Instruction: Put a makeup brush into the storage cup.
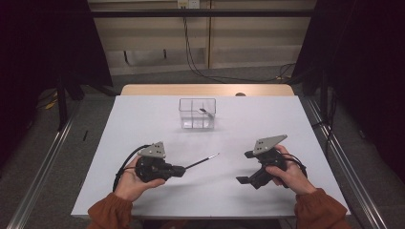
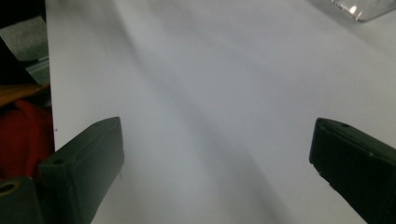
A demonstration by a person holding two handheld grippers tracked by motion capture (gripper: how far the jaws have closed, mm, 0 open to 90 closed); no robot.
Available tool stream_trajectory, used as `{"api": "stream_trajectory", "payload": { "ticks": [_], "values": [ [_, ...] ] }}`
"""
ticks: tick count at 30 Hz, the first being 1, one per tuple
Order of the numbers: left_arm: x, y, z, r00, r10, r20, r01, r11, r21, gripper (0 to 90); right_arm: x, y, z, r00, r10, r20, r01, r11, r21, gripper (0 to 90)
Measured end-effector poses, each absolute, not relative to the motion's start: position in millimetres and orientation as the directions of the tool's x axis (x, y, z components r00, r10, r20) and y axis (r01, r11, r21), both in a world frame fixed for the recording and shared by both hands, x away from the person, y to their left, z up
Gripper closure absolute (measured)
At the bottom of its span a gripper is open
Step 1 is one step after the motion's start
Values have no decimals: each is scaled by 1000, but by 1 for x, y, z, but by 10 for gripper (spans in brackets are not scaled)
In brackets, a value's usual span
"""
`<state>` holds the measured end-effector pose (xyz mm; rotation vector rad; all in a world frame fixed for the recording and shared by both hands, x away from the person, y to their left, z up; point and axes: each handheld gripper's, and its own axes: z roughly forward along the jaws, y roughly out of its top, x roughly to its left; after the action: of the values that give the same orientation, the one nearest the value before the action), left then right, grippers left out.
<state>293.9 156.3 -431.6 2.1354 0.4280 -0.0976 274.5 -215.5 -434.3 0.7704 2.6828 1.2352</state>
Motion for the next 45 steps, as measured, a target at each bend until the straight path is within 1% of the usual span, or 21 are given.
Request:
{"api": "stream_trajectory", "payload": {
  "ticks": [7,9,10,12,15,17,21,24,26,28,30,35,41,45],
  "values": [
    [292,156,-432,933,271,-237,343,-470,813,852,269,-212,-438,-877,471,93,366,532,764,27],
    [292,156,-431,934,274,-230,336,-450,827,852,269,-211,-440,-879,467,93,356,513,781,67],
    [292,156,-431,934,275,-227,332,-440,834,852,268,-210,-441,-881,464,97,352,504,789,73],
    [291,157,-431,935,284,-215,323,-422,847,852,267,-207,-441,-884,458,90,337,493,802,50],
    [291,157,-431,934,291,-206,312,-387,867,851,267,-204,-442,-884,459,87,328,478,815,52],
    [292,158,-431,934,292,-203,307,-374,875,852,267,-203,-442,-881,468,62,313,480,820,51],
    [291,157,-432,936,293,-197,298,-355,886,851,268,-203,-443,-874,474,108,332,419,845,58],
    [290,155,-431,935,294,-196,292,-332,897,851,268,-202,-443,-870,487,81,304,399,865,60],
    [289,153,-431,936,294,-191,285,-322,903,851,269,-201,-443,-867,491,83,298,378,877,72],
    [288,152,-432,935,291,-202,290,-299,909,851,269,-200,-442,-866,497,62,274,366,889,67],
    [286,150,-432,933,304,-193,279,-270,922,851,268,-199,-442,-867,492,76,276,347,897,71],
    [285,147,-433,935,300,-189,266,-241,933,850,266,-195,-439,-876,475,76,247,308,919,66],
    [282,144,-433,940,282,-193,261,-232,937,850,267,-191,-435,-880,467,89,230,254,939,76],
    [281,140,-434,943,272,-192,258,-231,938,850,268,-189,-430,-893,432,130,254,243,936,73]
  ]
}}
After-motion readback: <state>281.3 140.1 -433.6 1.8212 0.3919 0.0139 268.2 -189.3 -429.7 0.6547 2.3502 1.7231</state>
